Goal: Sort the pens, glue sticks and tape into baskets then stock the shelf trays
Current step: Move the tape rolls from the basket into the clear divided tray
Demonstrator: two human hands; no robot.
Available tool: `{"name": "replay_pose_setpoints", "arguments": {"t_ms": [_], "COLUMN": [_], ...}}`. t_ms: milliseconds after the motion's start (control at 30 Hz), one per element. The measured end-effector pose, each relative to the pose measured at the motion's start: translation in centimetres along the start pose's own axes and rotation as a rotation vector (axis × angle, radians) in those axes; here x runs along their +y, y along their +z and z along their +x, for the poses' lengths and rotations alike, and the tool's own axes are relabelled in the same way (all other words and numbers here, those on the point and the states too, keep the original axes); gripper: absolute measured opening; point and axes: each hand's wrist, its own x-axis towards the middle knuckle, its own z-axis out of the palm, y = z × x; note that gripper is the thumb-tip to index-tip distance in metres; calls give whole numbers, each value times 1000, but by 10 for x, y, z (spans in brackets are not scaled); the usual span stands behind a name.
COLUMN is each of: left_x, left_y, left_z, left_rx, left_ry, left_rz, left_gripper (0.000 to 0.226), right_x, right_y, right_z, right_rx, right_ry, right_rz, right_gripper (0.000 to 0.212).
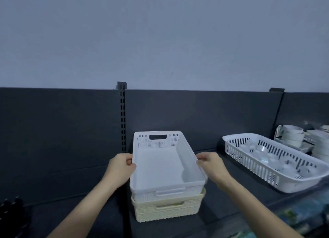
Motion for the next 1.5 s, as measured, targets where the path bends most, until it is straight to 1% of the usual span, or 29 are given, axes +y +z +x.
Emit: {"name": "replay_pose_setpoints", "arguments": {"t_ms": [67,133,167,233,267,400,500,600,633,767,833,867,900,967,1000,1067,1100,1167,1233,1300,1333,1400,1500], "left_x": [1,15,28,56,69,114,149,186,198,243,261,270,277,288,291,293,290,283,277,274,275,277,279], "left_y": [1,3,6,19,30,88,136,192,212,289,318,330,340,358,365,375,379,384,384,383,383,385,386], "left_z": [-2,-4,-4,-3,-1,16,27,31,30,26,25,26,26,28,30,35,38,45,50,54,53,49,42], "left_rx": [-35,43,75,77,51,-75,-80,-75,-78,-139,-162,-162,-162,-133,-115,-92,-94,-112,-158,-197,-208,-177,-56], "left_ry": [20,77,103,146,178,270,325,337,332,258,199,171,137,69,38,-33,-73,-165,-235,-256,-253,-244,-263], "left_rz": [195,382,424,436,438,498,500,499,497,517,530,534,538,552,570,634,644,589,468,246,121,-55,-146], "left_gripper": [16,16,18,37,42,42,35,38,38,38,29,22,20,24,22,20,19,20,18,15,15,15,10], "right_x": [8,13,17,26,30,57,92,137,152,202,223,233,243,262,270,284,291,301,307,310,312,317,323], "right_y": [-3,-13,-20,-36,-45,-87,-129,-179,-196,-258,-283,-295,-307,-329,-337,-350,-355,-360,-361,-359,-358,-357,-357], "right_z": [4,11,17,26,29,38,48,59,62,74,81,87,93,105,110,121,126,138,150,159,162,167,172], "right_rx": [-55,-55,-42,-27,-27,16,43,61,59,10,-27,-37,-44,-44,-35,-23,-25,-32,-54,-115,-150,-174,-156], "right_ry": [-7,-46,-59,-76,-86,-131,-143,-147,-158,-175,-173,-160,-147,-129,-121,-100,-90,-69,-25,39,59,62,40], "right_rz": [-58,-98,-111,-125,-138,-238,-315,-417,-439,-475,-467,-457,-457,-476,-482,-491,-495,-509,-527,-492,-446,-348,-231], "right_gripper": [21,21,24,27,26,26,15,19,17,31,32,32,27,13,12,21,21,10,9,19,18,13,20]}}
